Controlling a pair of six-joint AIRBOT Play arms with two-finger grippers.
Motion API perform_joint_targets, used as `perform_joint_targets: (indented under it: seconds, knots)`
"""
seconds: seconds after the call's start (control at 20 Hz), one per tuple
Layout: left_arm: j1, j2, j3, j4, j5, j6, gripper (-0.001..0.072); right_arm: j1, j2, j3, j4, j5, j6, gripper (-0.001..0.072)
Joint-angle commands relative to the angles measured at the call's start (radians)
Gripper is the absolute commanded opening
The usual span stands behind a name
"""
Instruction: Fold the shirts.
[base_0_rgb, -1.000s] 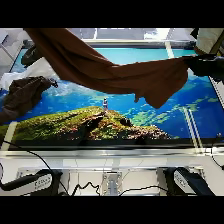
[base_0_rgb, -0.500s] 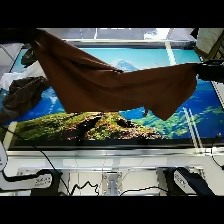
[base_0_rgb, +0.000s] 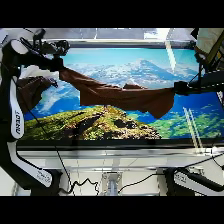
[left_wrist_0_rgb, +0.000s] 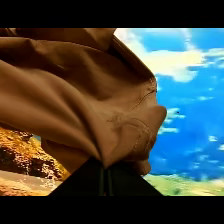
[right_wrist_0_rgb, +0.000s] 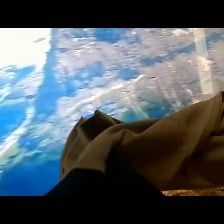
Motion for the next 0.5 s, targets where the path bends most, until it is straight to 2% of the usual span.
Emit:
perform_joint_targets:
  seconds: [0.0,0.15,0.35,0.4,0.45]
  knots:
    - [-0.001,-0.101,0.0,-0.022,0.075,-0.008,0.0029,0.0,-0.112,-0.097,0.005,0.169,0.031,0.0029]
    - [-0.001,-0.122,0.0,-0.084,0.235,-0.008,0.0029,0.001,-0.162,-0.145,0.028,0.296,0.075,0.0029]
    - [-0.001,-0.122,0.0,-0.157,0.401,-0.007,0.0041,0.001,-0.169,-0.156,0.071,0.366,0.074,0.0029]
    - [0.0,-0.122,0.0,-0.156,0.406,-0.007,0.0139,0.001,-0.169,-0.156,0.079,0.368,0.073,0.0029]
    - [0.0,-0.122,0.0,-0.155,0.397,-0.008,0.036,0.001,-0.169,-0.156,0.084,0.366,0.071,0.0029]
